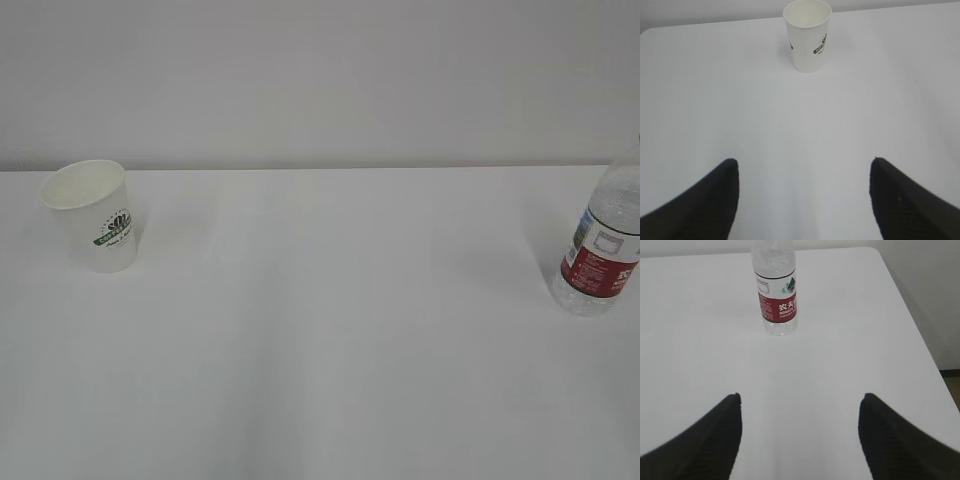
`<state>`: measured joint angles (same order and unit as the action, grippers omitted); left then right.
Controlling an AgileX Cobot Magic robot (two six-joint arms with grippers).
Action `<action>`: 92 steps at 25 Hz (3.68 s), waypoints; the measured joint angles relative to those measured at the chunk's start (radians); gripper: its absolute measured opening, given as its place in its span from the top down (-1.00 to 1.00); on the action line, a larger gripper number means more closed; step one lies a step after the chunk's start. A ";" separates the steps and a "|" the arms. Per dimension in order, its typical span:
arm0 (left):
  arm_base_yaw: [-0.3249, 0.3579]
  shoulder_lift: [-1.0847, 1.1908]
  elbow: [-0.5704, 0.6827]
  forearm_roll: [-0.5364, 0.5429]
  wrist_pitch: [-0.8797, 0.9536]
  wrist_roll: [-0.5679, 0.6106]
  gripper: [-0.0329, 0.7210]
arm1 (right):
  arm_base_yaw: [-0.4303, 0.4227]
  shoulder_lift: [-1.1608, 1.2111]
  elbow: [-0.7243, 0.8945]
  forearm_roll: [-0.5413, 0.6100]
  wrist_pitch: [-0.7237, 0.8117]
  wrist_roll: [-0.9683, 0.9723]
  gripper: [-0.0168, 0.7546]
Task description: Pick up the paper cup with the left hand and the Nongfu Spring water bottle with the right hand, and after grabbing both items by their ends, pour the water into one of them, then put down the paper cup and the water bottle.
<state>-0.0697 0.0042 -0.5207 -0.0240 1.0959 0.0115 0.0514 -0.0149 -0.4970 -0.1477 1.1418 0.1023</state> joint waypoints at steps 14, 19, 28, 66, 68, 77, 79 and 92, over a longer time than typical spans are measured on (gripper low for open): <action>0.000 0.000 0.000 0.000 0.000 0.000 -0.64 | 0.000 0.000 0.000 -0.001 0.000 0.000 -0.45; 0.000 0.000 0.000 -0.004 0.000 0.000 -0.61 | 0.000 0.000 0.000 -0.001 0.000 0.000 -0.45; 0.000 0.000 0.000 -0.019 0.000 0.000 -0.61 | 0.000 0.000 0.000 -0.001 0.000 0.000 -0.45; 0.000 0.373 -0.051 -0.021 -0.425 0.000 -0.60 | 0.000 0.225 -0.046 -0.002 -0.309 -0.018 -0.44; 0.000 0.396 -0.051 -0.021 -0.459 0.000 -0.60 | 0.000 0.249 -0.047 -0.002 -0.329 -0.018 -0.44; 0.000 0.522 -0.051 -0.025 -0.610 0.000 -0.60 | 0.000 0.360 -0.100 -0.019 -0.399 -0.027 -0.44; 0.000 0.546 -0.051 -0.025 -0.634 0.000 -0.60 | 0.000 0.378 -0.105 -0.023 -0.422 -0.027 -0.44; 0.000 0.618 -0.051 -0.001 -0.821 0.000 -0.53 | 0.000 0.461 -0.105 0.009 -0.574 -0.027 -0.44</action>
<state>-0.0697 0.6221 -0.5714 -0.0253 0.2748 0.0115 0.0514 0.4466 -0.6017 -0.1382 0.5680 0.0752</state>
